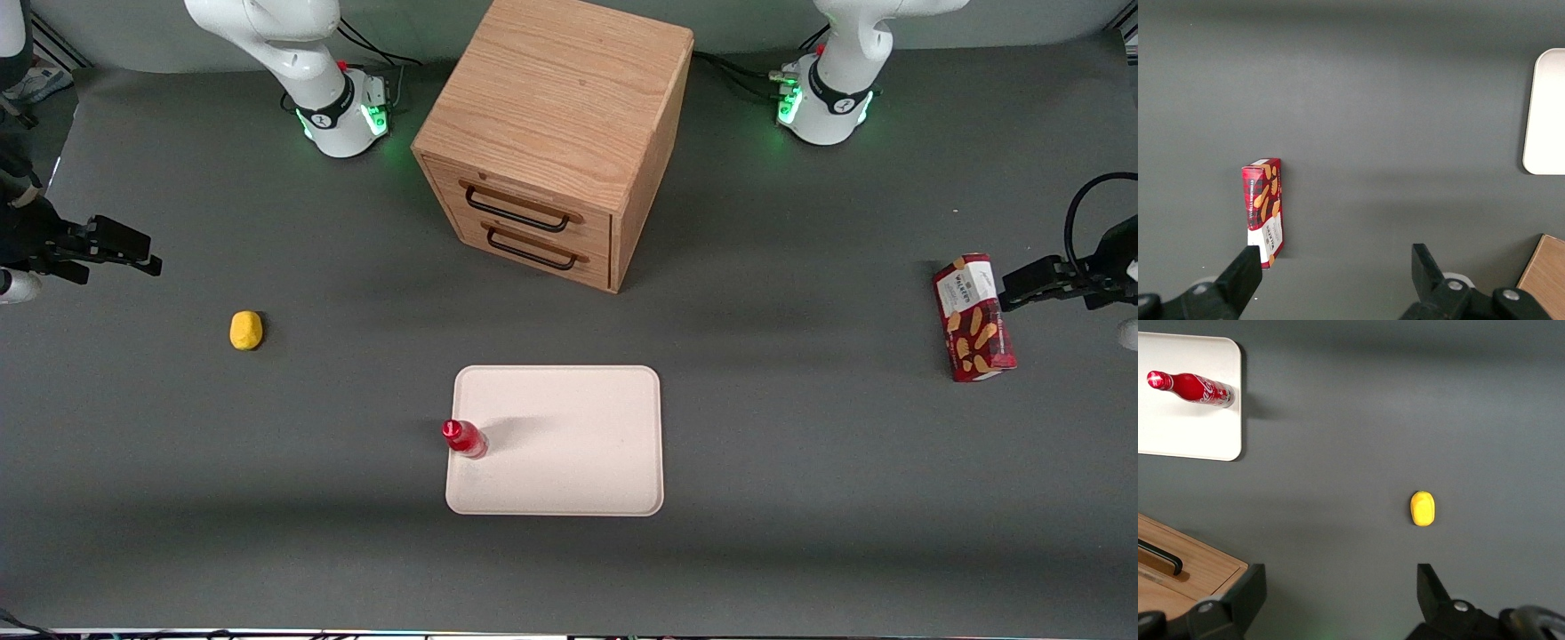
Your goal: Place coke bottle on tray
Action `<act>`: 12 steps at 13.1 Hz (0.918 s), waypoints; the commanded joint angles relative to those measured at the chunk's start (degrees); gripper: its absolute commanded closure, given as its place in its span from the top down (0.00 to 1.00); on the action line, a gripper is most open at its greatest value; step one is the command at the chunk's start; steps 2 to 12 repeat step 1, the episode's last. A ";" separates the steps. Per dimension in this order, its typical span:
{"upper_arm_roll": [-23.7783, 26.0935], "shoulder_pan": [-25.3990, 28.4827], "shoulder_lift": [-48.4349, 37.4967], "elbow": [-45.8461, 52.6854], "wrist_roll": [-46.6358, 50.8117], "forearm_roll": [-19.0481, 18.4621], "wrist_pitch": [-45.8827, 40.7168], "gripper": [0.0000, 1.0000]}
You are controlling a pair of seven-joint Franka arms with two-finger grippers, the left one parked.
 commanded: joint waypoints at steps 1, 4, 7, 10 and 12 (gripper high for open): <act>-0.64 0.72 -1.42 -1.50 -0.26 -0.90 0.81 1.00; -0.64 0.72 -1.42 -1.50 -0.26 -0.90 0.81 1.00; -0.64 0.72 -1.42 -1.50 -0.26 -0.90 0.81 1.00; -0.64 0.72 -1.42 -1.50 -0.26 -0.90 0.81 1.00; -0.64 0.72 -1.42 -1.50 -0.26 -0.90 0.81 1.00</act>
